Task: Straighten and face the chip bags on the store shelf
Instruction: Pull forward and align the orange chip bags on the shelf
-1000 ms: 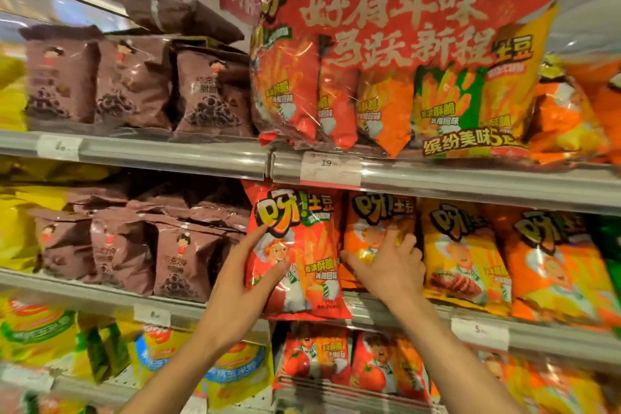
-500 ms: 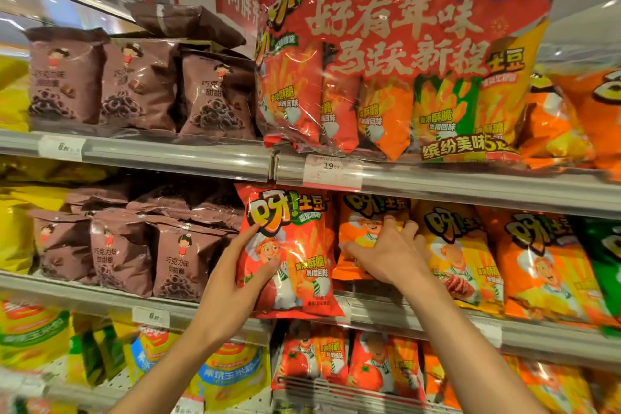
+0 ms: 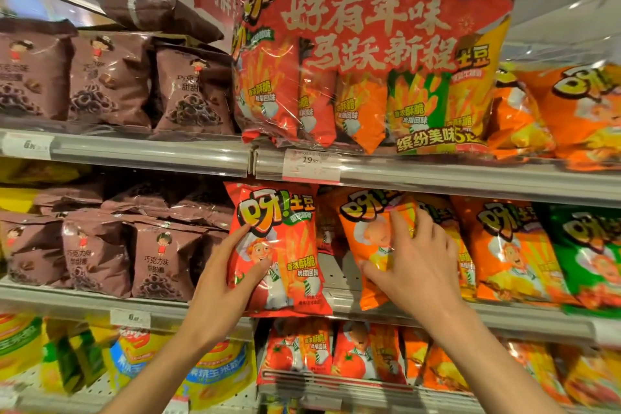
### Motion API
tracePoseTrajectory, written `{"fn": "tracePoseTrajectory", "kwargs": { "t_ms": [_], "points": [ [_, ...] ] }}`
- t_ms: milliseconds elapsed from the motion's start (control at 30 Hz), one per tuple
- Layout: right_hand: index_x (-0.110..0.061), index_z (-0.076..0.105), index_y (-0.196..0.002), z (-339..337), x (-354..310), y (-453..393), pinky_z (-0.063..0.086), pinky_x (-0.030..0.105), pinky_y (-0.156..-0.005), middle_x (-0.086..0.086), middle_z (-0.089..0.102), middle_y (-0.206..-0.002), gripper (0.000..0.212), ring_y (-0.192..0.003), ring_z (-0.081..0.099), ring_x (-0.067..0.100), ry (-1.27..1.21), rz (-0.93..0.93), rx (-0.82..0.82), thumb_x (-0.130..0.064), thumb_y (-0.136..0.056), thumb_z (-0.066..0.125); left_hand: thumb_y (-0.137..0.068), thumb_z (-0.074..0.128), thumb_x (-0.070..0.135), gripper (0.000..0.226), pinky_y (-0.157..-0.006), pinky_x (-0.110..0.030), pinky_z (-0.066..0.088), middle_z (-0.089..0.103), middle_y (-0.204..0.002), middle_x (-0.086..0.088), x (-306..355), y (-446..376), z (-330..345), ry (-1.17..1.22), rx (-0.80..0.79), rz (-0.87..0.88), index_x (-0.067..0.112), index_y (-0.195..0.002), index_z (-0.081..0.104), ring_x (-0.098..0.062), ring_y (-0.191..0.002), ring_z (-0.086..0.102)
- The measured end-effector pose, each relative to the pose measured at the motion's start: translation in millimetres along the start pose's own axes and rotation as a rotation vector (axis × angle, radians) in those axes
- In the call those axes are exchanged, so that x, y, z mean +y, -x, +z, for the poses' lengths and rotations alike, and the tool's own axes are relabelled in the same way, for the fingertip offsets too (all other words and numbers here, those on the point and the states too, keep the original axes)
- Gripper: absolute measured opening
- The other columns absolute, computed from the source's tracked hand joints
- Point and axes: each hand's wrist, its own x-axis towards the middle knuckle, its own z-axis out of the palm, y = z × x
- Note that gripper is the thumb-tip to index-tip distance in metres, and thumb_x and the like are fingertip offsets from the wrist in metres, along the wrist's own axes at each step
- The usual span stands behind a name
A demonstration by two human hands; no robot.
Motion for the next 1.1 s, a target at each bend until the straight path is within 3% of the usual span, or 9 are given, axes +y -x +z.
{"fn": "tracePoseTrajectory", "kwargs": {
  "t_ms": [167,267,467,667,800,867,933,1000,1100],
  "points": [
    [-0.017,0.042,-0.144,6.0,44.8,10.0,0.039,0.055,-0.099,0.024,0.038,-0.147,0.096,-0.128,0.043,0.045,-0.016,0.101,0.086,-0.071,-0.069,0.068,-0.087,0.067,0.057,0.063,-0.115,-0.037,0.035,0.042,-0.147,0.026,11.5,-11.3,37.4,-0.080,-0.025,0.078,0.051,-0.143,0.038,0.004,-0.137,0.038],
    [-0.016,0.042,-0.145,6.6,65.8,13.5,0.037,0.055,-0.101,0.025,0.037,-0.148,0.097,-0.130,0.041,0.045,-0.019,0.156,0.111,-0.073,-0.071,0.066,-0.090,0.063,0.058,0.064,-0.116,-0.035,0.030,0.037,-0.153,0.023,16.8,-26.3,66.5,-0.148,-0.059,0.137,0.048,-0.146,0.035,0.000,-0.143,0.031],
    [-0.014,0.045,-0.144,6.0,101.8,16.2,0.040,0.057,-0.099,0.028,0.039,-0.146,0.097,-0.129,0.043,0.047,-0.036,0.204,0.144,-0.073,-0.070,0.067,-0.095,0.057,0.053,0.064,-0.100,-0.024,0.030,0.037,-0.150,0.006,26.6,-55.3,117.4,-0.239,-0.090,0.121,0.031,-0.151,0.035,-0.002,-0.125,0.039],
    [-0.016,0.044,-0.145,11.0,119.1,16.1,0.042,0.057,-0.099,0.027,0.039,-0.147,0.097,-0.129,0.045,0.046,-0.033,0.203,0.135,-0.077,-0.071,0.061,-0.100,0.040,0.057,0.058,-0.096,-0.035,0.043,0.038,-0.139,-0.004,27.4,-61.4,152.3,-0.402,-0.097,0.123,0.030,-0.151,0.031,-0.024,-0.123,0.049],
    [-0.017,0.042,-0.146,13.0,121.7,15.4,0.041,0.055,-0.100,0.026,0.038,-0.148,0.098,-0.130,0.043,0.045,-0.047,0.199,0.130,-0.079,-0.071,0.058,-0.105,0.029,0.048,0.054,-0.093,-0.047,0.048,0.051,-0.123,-0.020,18.7,-59.7,156.6,-0.736,0.030,0.321,0.014,-0.143,0.045,-0.036,-0.113,0.050],
    [-0.017,0.042,-0.146,14.6,123.6,15.3,0.040,0.055,-0.100,0.026,0.037,-0.149,0.099,-0.131,0.042,0.045,-0.061,0.195,0.127,-0.080,-0.071,0.056,-0.105,0.029,0.049,0.054,-0.105,-0.053,0.042,0.049,-0.134,-0.022,13.6,-57.5,156.4,-0.822,0.022,0.391,0.019,-0.148,0.043,-0.040,-0.124,0.047],
    [-0.017,0.042,-0.146,16.0,124.7,15.0,0.040,0.056,-0.101,0.025,0.037,-0.149,0.099,-0.132,0.042,0.045,-0.081,0.192,0.134,-0.080,-0.071,0.055,-0.104,0.028,0.058,0.059,-0.121,-0.049,0.021,0.036,-0.157,-0.017,9.8,-53.0,157.9,-0.897,-0.055,0.460,0.029,-0.155,0.034,-0.035,-0.145,0.033],
    [-0.017,0.041,-0.147,17.4,125.3,15.9,0.039,0.056,-0.102,0.025,0.036,-0.150,0.099,-0.133,0.040,0.044,-0.098,0.192,0.130,-0.079,-0.071,0.056,-0.102,0.024,0.064,0.064,-0.121,-0.049,0.013,0.033,-0.160,-0.014,6.1,-50.2,161.9,-0.985,-0.128,0.486,0.031,-0.156,0.030,-0.031,-0.150,0.027],
    [-0.017,0.041,-0.147,19.3,126.3,17.7,0.038,0.056,-0.103,0.024,0.034,-0.151,0.098,-0.135,0.038,0.043,-0.111,0.188,0.133,-0.078,-0.072,0.058,-0.101,0.022,0.065,0.066,-0.118,-0.052,0.016,0.043,-0.154,-0.017,3.0,-52.5,170.3,-1.077,-0.166,0.423,0.028,-0.154,0.036,-0.035,-0.147,0.032]
  ]
}}
